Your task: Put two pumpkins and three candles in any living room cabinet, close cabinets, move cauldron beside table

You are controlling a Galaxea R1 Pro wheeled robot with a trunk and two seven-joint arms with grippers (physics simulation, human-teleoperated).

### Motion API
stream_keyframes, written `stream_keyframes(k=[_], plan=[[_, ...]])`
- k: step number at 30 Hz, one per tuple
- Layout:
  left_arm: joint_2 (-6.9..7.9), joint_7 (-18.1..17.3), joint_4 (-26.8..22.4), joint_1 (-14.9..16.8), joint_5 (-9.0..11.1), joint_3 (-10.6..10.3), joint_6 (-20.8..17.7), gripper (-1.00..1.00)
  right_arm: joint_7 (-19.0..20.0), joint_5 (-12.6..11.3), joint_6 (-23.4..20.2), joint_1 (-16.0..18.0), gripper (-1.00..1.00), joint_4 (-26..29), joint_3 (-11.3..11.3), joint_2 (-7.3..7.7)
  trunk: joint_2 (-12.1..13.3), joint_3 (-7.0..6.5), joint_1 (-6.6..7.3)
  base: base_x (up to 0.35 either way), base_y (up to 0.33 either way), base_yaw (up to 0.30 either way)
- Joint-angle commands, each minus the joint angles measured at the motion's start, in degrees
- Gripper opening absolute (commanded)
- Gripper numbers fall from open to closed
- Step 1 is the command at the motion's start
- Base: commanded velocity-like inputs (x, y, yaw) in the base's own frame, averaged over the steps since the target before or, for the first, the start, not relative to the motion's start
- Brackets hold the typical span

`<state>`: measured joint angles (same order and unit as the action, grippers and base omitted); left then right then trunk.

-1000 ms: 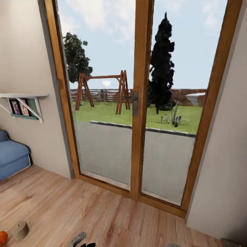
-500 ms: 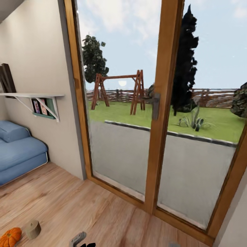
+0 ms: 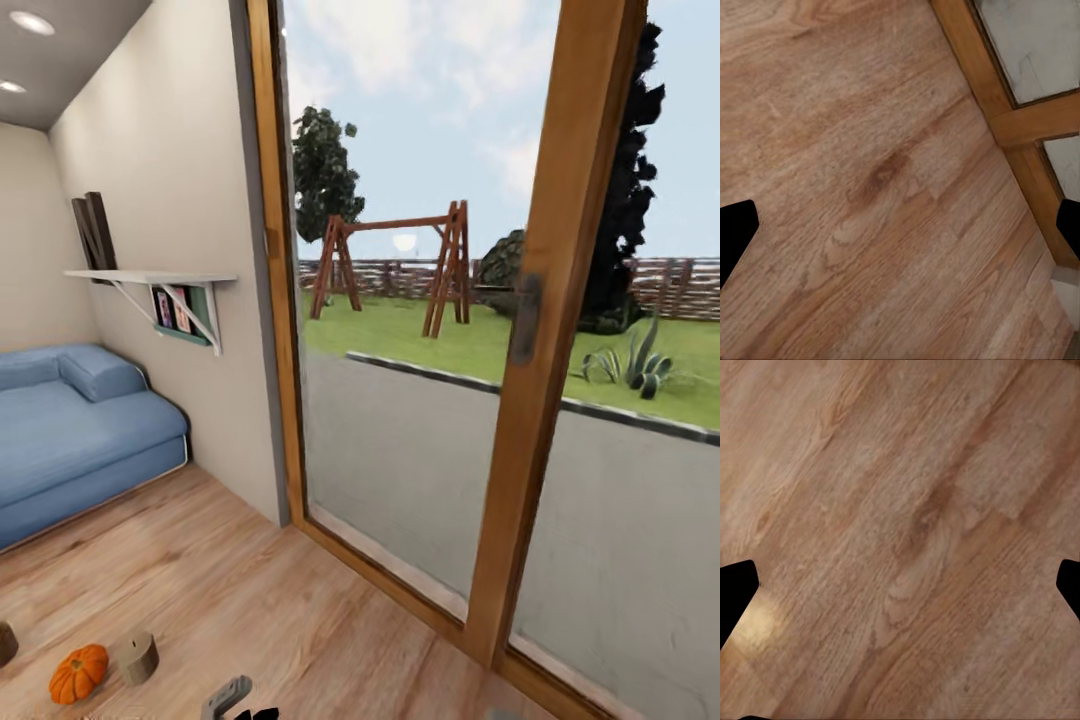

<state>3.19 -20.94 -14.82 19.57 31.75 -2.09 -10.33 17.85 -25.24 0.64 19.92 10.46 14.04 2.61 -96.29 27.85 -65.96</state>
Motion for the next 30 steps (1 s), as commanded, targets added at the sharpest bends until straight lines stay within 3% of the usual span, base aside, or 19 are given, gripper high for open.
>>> stream_keyframes(k=[1, 16, 23, 30], plan=[[0.02, -0.1, 0.0, 0.0, 0.6, -0.2, -0.4, 1.0, 0.1, -0.6, 0.1, 0.0, 1.0, 0.0, 0.5, 0.04, 0.0, 0.06, -0.02, 0.177, 0.0, 0.286], [-0.02, 0.0, 0.0, 0.0, 0.6, -0.2, -0.4, 1.0, 0.1, -0.6, 0.1, 0.0, 1.0, 0.0, 0.5, 0.03, 0.0, 0.17, -0.02, 0.021, 0.0, 0.287], [-0.02, 0.0, 0.0, 0.0, 0.6, -0.2, -0.4, 1.0, 0.1, -0.6, 0.2, 0.0, 1.0, 0.0, 0.5, 0.04, 0.0, 0.21, -0.02, 0.037, -0.021, 0.08], [-0.02, 0.0, 0.0, 0.0, 0.6, -0.2, -0.4, 1.0, 0.1, -0.6, 0.2, 0.0, 1.0, 0.0, 0.6, 0.03, 0.0, 0.21, -0.02, 0.24, -0.103, 0.172]])
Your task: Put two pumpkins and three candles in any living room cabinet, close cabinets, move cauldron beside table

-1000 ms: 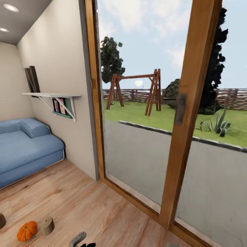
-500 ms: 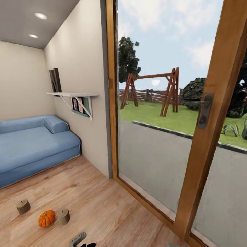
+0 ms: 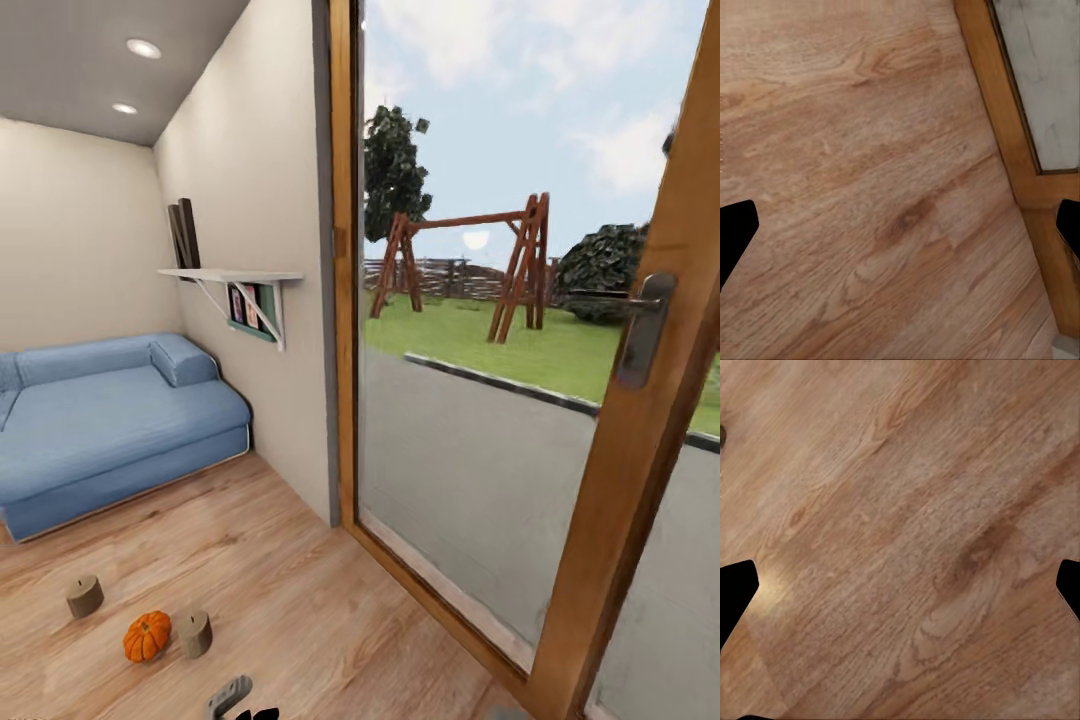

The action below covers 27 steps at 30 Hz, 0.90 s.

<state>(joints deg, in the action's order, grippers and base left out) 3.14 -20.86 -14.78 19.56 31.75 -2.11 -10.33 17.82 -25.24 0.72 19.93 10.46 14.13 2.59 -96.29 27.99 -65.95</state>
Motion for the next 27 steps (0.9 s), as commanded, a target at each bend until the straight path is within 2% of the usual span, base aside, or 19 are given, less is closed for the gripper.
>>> stream_keyframes(k=[1, 27], plan=[[0.03, -0.1, 0.0, 0.0, 0.6, -0.2, -0.4, 1.0, 0.1, -0.6, 0.1, 0.0, 1.0, 0.0, 0.5, 0.05, 0.0, 0.06, -0.03, 0.306, -0.111, 0.275], [0.03, -0.1, 0.0, 0.0, 0.6, -0.2, -0.4, 1.0, 0.1, -0.5, 0.1, 0.0, 1.0, 0.0, 0.5, 0.05, 0.0, 0.06, -0.03, 0.292, -0.102, 0.29]])
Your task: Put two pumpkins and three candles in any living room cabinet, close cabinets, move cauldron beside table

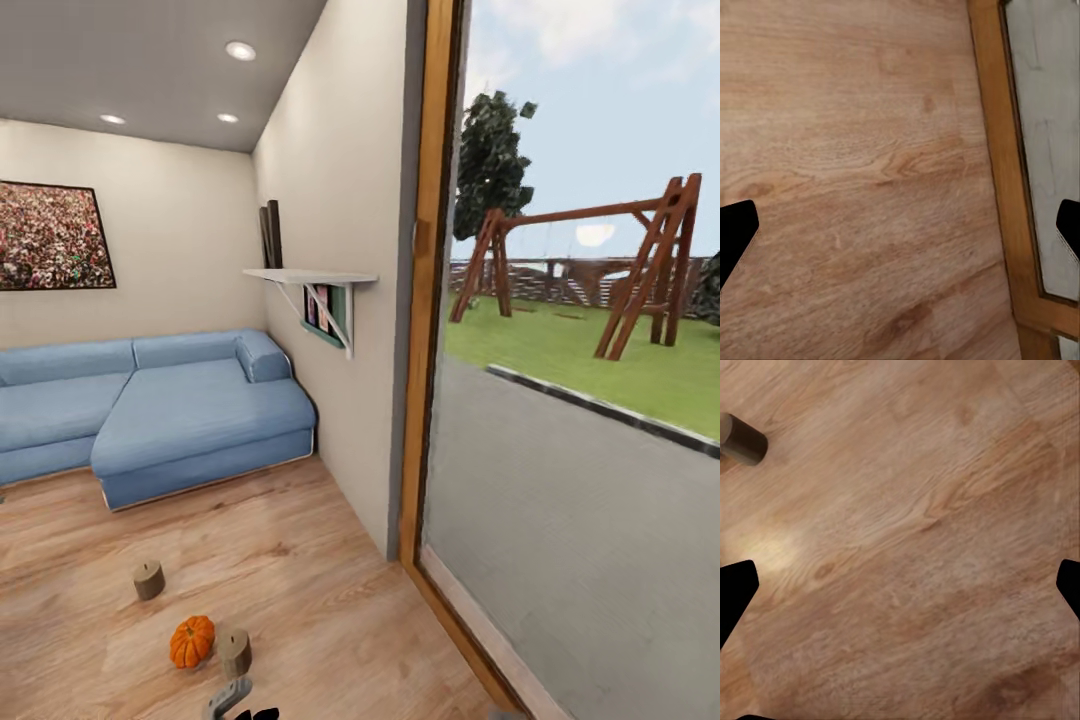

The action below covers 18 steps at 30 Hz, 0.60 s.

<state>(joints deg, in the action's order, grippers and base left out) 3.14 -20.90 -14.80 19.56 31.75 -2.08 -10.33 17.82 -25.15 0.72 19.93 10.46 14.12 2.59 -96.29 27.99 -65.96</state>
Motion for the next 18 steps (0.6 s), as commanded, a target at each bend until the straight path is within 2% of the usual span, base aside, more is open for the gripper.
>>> stream_keyframes(k=[1, 18], plan=[[0.03, 0.0, 0.0, 0.0, 0.6, -0.2, -0.4, 1.0, 0.1, -0.6, 0.1, 0.0, 1.0, 0.0, 0.5, 0.05, 0.0, 0.06, -0.02, 0.082, -0.023, 0.291], [0.03, 0.0, -0.1, 0.0, 0.6, -0.2, -0.4, 1.0, 0.1, -0.6, 0.1, 0.0, 1.0, 0.0, 0.5, 0.05, 0.0, 0.06, -0.02, 0.012, -0.003, 0.291]])
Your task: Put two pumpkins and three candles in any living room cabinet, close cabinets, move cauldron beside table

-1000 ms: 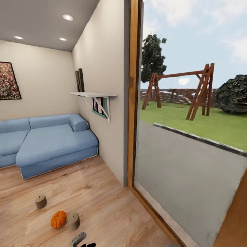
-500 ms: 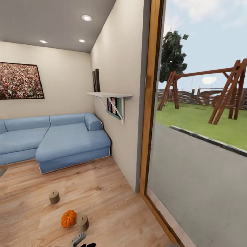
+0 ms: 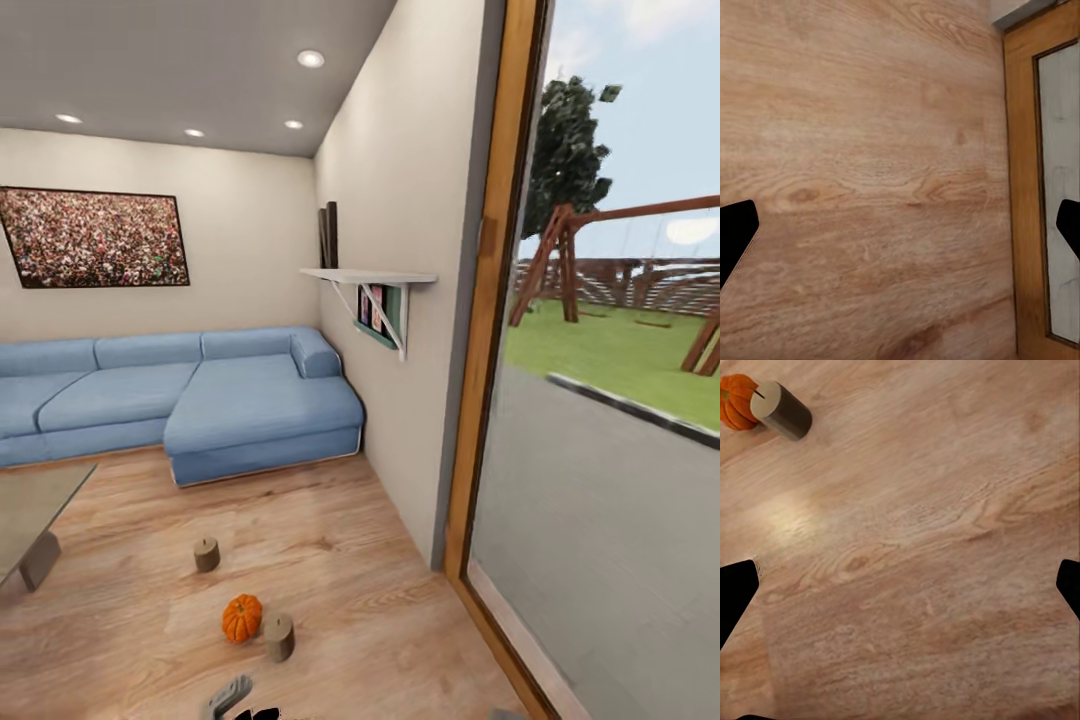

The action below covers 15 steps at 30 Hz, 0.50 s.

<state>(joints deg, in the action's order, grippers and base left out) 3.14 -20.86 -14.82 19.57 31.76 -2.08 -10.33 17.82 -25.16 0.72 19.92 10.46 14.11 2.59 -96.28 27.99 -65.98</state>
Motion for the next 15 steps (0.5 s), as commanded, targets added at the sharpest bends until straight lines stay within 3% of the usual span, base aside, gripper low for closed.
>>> stream_keyframes(k=[1, 15], plan=[[0.03, -0.1, 0.0, 0.0, 0.6, -0.2, -0.4, 1.0, 0.1, -0.6, 0.1, 0.0, 1.0, 0.0, 0.5, 0.05, 0.0, 0.06, 0.0, 0.0, 0.0, 0.291], [-0.32, -0.1, 0.0, 0.0, 0.6, -0.2, -0.4, 1.0, 0.1, -0.6, 0.1, 0.0, 1.0, 0.0, 0.5, 0.05, 0.0, 0.06, 0.0, 0.0, 0.0, 0.291]])
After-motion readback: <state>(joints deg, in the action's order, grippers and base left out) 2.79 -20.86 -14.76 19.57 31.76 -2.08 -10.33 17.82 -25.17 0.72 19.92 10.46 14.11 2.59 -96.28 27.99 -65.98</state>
